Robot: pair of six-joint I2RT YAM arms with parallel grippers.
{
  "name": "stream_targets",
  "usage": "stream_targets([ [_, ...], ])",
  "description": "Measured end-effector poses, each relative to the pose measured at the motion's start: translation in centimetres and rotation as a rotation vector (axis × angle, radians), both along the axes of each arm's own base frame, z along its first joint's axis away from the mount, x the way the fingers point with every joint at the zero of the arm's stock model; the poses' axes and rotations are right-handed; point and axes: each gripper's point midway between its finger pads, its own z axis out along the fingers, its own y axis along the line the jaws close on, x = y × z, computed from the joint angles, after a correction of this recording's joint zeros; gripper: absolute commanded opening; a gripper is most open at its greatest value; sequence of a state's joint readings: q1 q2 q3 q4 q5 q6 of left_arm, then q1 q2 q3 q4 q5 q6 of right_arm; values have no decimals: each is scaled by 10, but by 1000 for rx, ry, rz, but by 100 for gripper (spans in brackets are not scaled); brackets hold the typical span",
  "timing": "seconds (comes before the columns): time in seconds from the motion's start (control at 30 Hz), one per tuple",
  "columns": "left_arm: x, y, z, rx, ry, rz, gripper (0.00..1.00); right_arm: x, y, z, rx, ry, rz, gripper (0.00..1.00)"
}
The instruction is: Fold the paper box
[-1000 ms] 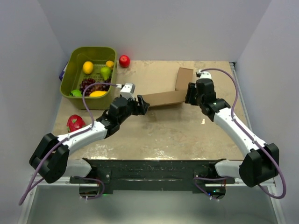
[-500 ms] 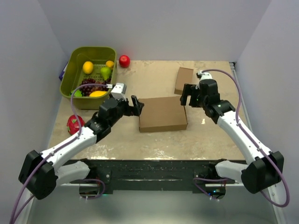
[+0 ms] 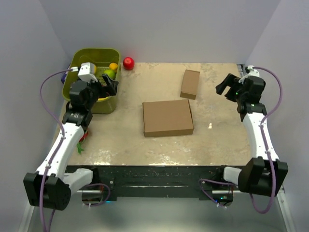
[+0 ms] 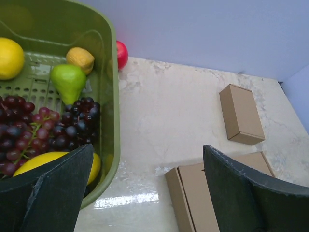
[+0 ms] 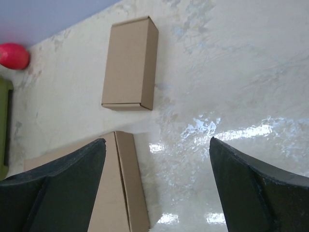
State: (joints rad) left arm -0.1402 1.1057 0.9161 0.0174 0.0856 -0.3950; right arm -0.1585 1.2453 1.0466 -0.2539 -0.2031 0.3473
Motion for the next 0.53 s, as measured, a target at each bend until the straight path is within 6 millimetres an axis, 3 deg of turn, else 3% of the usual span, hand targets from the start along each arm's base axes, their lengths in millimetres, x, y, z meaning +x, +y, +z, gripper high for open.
stream_targets([
  [0.17,-23,8,30,61,-56,3,100,-17,1,47,-25,-143,-5,92],
  [0.3,-33,16,43,88,-78,28,100,-30,5,77,-41,-242,-1,92],
  [0.4,-39,19,43,98,-73,37,100,-30,5,82,-44,-261,-1,92],
  [0.53,-41,22,44,102,-73,51,99,-29,4,69,-42,-229,0,92],
])
